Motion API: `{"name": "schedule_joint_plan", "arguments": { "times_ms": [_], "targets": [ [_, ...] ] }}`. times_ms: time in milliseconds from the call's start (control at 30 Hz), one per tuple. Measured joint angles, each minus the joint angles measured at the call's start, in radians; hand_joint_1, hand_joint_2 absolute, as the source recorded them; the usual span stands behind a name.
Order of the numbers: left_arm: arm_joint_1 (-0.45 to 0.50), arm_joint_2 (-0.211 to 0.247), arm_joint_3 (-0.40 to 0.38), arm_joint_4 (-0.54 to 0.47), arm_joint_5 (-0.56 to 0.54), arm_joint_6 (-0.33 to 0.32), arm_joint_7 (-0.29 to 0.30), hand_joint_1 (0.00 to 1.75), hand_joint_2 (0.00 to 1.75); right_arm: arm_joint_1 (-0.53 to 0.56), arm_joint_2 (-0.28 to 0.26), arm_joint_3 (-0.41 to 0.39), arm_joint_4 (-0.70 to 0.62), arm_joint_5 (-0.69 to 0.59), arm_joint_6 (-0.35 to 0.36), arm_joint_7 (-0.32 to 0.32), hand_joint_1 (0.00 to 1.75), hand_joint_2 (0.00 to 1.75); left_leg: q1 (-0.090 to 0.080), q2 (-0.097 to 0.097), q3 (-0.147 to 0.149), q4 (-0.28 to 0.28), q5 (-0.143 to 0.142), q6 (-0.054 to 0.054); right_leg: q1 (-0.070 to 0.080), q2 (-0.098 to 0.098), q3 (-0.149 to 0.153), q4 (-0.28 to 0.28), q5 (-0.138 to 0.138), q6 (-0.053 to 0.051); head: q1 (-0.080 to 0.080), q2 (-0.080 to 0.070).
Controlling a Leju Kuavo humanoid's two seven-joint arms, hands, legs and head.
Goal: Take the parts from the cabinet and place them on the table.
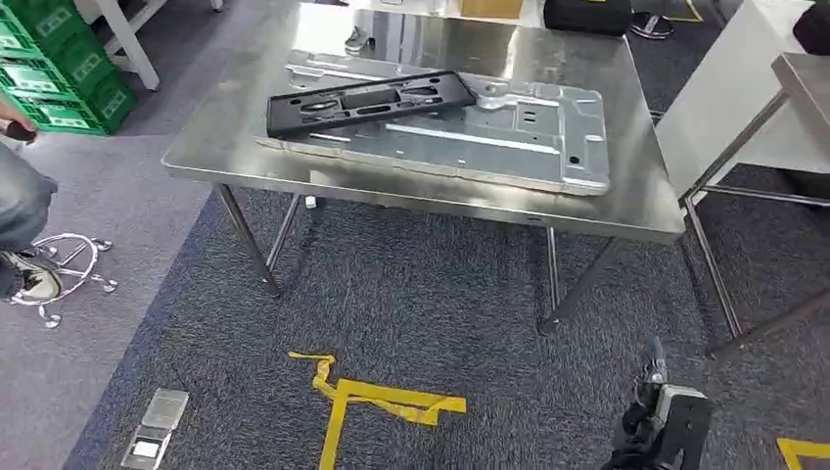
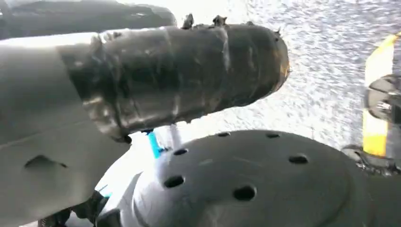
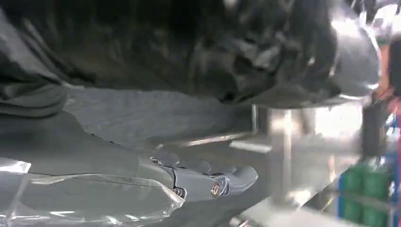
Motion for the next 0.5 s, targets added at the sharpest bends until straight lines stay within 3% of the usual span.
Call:
{"name": "schedule_joint_plan", "arguments": {
  "times_ms": [33,67,133,200,233,267,300,367,400,433,500],
  "targets": [
    [-0.001,-0.001,0.001,0.000,0.003,0.000,0.000,0.00,0.00,-0.005,0.002,-0.018,0.049,-0.033,0.030,-0.034,0.00,0.00,-0.002,0.009,0.002,0.000,0.004,-0.002,0.004,-0.037,0.070,-0.089,-0.009,-0.007,0.000,0.000],
    [-0.002,-0.006,0.002,0.000,0.008,0.000,-0.001,0.00,0.00,-0.012,0.005,-0.046,0.129,-0.085,0.069,-0.076,0.00,0.00,-0.007,0.021,0.003,0.005,0.006,-0.006,0.011,-0.090,0.162,-0.205,-0.035,-0.019,0.001,0.000],
    [-0.007,-0.009,0.006,0.000,0.013,0.001,0.000,0.00,0.00,-0.018,0.010,-0.080,0.224,-0.127,0.107,-0.117,0.00,0.00,-0.008,0.048,-0.002,0.007,0.015,-0.018,0.013,-0.070,0.157,-0.250,-0.063,-0.033,-0.001,0.000],
    [-0.005,-0.010,0.012,0.000,0.021,0.004,0.000,0.00,0.00,-0.024,0.016,-0.103,0.334,-0.176,0.154,-0.157,0.00,0.00,-0.009,0.076,0.002,0.003,0.015,-0.031,0.012,-0.041,0.160,-0.264,-0.045,-0.047,-0.001,0.000],
    [-0.005,-0.008,0.014,0.000,0.024,0.006,0.000,0.00,0.00,-0.030,0.029,-0.115,0.406,-0.205,0.188,-0.189,0.00,0.00,-0.002,0.026,0.001,0.021,-0.005,-0.038,0.007,-0.031,0.156,-0.269,-0.036,-0.051,-0.002,0.000],
    [-0.003,-0.007,0.015,0.000,0.027,0.007,0.002,0.00,0.00,-0.036,0.035,-0.133,0.491,-0.228,0.222,-0.235,0.00,0.00,-0.001,-0.018,-0.023,0.080,-0.058,-0.042,0.005,-0.017,0.150,-0.268,-0.030,-0.058,-0.002,0.000],
    [0.001,-0.006,0.015,0.000,0.027,0.007,0.003,0.00,0.00,-0.044,0.041,-0.141,0.544,-0.232,0.240,-0.255,0.00,0.00,-0.001,-0.036,-0.053,0.159,-0.108,-0.045,0.005,-0.005,0.142,-0.266,-0.026,-0.062,-0.005,0.000],
    [0.005,-0.003,0.016,0.000,0.032,0.008,0.003,0.00,0.00,-0.058,0.061,-0.157,0.661,-0.241,0.257,-0.271,0.00,0.00,-0.002,-0.051,-0.105,0.305,-0.171,-0.046,0.008,0.023,0.130,-0.261,-0.018,-0.065,-0.005,0.000],
    [0.006,-0.003,0.016,0.001,0.032,0.008,0.003,0.00,0.00,-0.060,0.066,-0.164,0.694,-0.250,0.262,-0.270,0.00,0.00,-0.003,-0.053,-0.104,0.318,-0.163,-0.044,0.010,0.035,0.125,-0.258,-0.016,-0.065,-0.005,0.000],
    [0.006,-0.003,0.016,0.001,0.033,0.008,0.003,0.00,0.00,-0.062,0.072,-0.171,0.743,-0.264,0.267,-0.266,0.00,0.00,-0.003,-0.056,-0.080,0.284,-0.133,-0.041,0.012,0.049,0.121,-0.253,-0.015,-0.064,-0.005,0.000],
    [0.005,-0.002,0.016,0.001,0.037,0.008,0.003,0.00,0.00,-0.073,0.083,-0.190,0.826,-0.282,0.276,-0.256,0.00,0.00,-0.005,-0.079,0.015,0.122,-0.051,-0.026,0.014,0.072,0.120,-0.246,-0.015,-0.063,-0.005,0.000]
  ]
}}
